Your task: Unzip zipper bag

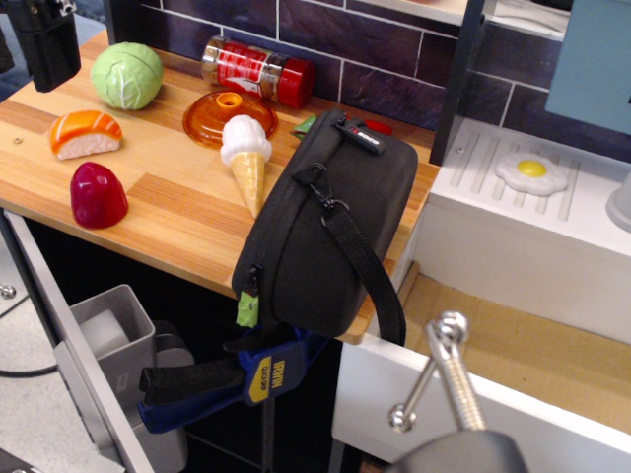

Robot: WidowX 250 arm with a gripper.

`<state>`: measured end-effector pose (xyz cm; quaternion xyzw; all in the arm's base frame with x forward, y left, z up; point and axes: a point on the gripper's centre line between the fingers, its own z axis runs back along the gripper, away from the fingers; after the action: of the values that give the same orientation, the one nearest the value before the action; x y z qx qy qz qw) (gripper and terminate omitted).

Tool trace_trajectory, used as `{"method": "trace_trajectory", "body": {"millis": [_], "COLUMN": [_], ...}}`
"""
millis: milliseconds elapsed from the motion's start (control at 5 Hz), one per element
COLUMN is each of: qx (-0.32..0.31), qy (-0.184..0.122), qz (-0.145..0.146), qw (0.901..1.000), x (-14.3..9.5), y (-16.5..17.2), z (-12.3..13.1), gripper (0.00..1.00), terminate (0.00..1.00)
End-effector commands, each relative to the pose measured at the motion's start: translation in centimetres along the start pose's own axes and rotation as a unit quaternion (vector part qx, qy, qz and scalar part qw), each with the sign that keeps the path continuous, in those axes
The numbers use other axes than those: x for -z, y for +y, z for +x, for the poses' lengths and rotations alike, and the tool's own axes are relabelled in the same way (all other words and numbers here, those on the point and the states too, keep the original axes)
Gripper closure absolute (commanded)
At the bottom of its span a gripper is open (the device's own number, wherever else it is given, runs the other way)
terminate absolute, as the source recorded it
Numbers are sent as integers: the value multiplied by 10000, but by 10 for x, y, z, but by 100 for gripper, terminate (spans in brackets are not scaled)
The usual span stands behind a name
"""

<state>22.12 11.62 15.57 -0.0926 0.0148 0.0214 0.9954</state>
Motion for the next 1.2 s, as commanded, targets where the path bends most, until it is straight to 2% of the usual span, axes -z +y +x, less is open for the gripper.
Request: {"method": "trace_trajectory", "body": {"millis": [0,200,400,600,800,1000], "qx": [0,196,256,296,226,226], "qy": [0,80,185,23,-9,-104], "qz": [0,-146,-90,19,217,243], "qw": [10000,9997,9995,9996,9995,9994], "x": [0,14,46,69,90,105], "y": [0,-26,-49,-69,-86,-103], "z": [0,-19,-31,-39,-37,-38], "gripper": [0,0,0,0,0,0], "terminate": [0,0,0,0,0,0]}}
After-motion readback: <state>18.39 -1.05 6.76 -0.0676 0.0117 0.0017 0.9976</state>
